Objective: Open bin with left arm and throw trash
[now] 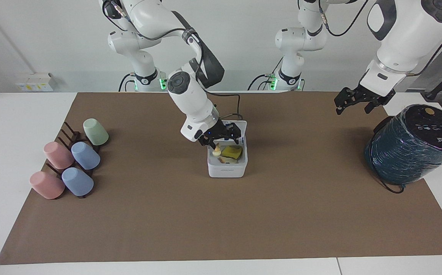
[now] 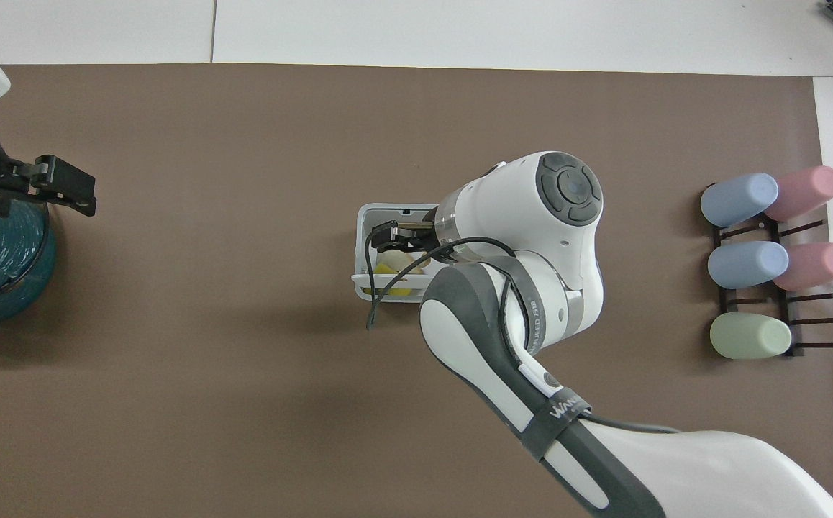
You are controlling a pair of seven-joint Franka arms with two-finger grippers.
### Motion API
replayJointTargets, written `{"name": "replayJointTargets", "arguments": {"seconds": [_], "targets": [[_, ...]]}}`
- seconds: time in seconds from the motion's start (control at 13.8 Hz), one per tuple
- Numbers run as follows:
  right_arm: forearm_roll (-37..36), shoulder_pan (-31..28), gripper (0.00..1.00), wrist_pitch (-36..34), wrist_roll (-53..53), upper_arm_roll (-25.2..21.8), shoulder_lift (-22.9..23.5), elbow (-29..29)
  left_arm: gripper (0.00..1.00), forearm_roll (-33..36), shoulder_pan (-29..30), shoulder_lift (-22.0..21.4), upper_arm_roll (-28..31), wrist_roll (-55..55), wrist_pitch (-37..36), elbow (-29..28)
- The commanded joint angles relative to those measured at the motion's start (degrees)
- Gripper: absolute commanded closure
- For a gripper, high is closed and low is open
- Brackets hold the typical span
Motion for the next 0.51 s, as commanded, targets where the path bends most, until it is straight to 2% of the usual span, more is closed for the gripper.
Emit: {"name": "replayJointTargets", "arguments": {"seconds": [0.0,0.29,0.44], "targets": [[1.0,0.5,0.00,1.6,1.1,0.2,-0.6,-0.9,0.00,0.6,0.5,-2.1,-0.5,1.0,2.2,-2.7],[-0.2,1.4,0.00,3.7,1.3,-0.1,-0.8,-0.5,0.00,0.6,0.3,-2.0,-0.5,1.0,5.2,-2.6],[-6.5,0.3,0.00,3.6,1.1,-0.8,-2.6,-0.1,0.00,0.6,0.4,-2.0,-0.5,1.0,6.4,-2.9]]}}
